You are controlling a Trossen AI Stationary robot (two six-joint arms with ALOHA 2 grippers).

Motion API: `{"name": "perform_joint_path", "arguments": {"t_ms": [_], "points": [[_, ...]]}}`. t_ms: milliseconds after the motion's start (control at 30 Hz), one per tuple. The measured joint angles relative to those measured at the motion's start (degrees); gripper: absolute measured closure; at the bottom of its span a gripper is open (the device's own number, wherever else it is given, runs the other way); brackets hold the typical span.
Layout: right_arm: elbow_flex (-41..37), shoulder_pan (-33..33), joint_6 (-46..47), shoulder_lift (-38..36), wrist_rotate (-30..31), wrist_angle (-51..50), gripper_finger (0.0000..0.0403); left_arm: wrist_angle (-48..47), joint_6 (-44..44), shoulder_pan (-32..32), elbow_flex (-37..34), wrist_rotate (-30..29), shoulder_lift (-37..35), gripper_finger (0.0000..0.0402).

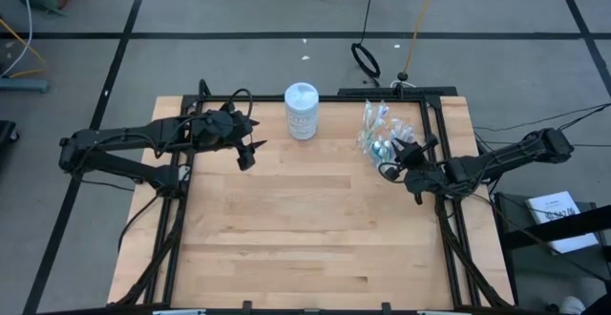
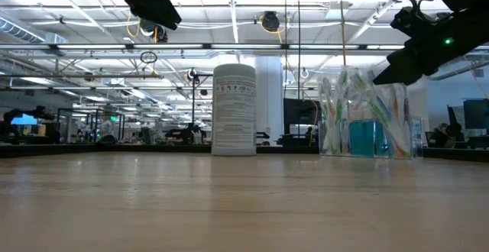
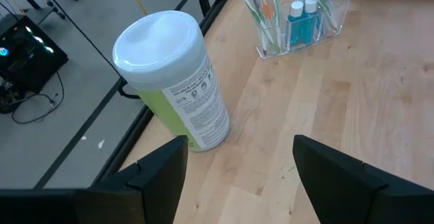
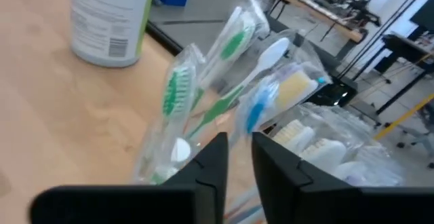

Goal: Pick & Place toothbrushing station
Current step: Put the blue toothbrush into the transparent organizer

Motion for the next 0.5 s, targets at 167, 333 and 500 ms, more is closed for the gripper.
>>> {"name": "perform_joint_path", "arguments": {"t_ms": [167, 333, 500], "points": [[0.1, 0.1, -0.5, -2.2, -0.5, 0.2, 0.0286, 0.0, -0.8, 0.0, 0.0, -1.9, 0.0, 0.0131], [2.3, 0.1, -6.7, -5.9, -2.4, 0.1, 0.0247, -0.9, -0.5, 0.0, 0.0, -8.5, -0.7, 0.0131], [6.1, 0.1, -16.6, -9.9, -11.8, 0.9, 0.0237, -1.8, -0.2, 0.0, 0.1, -12.5, -3.8, 0.0131]]}}
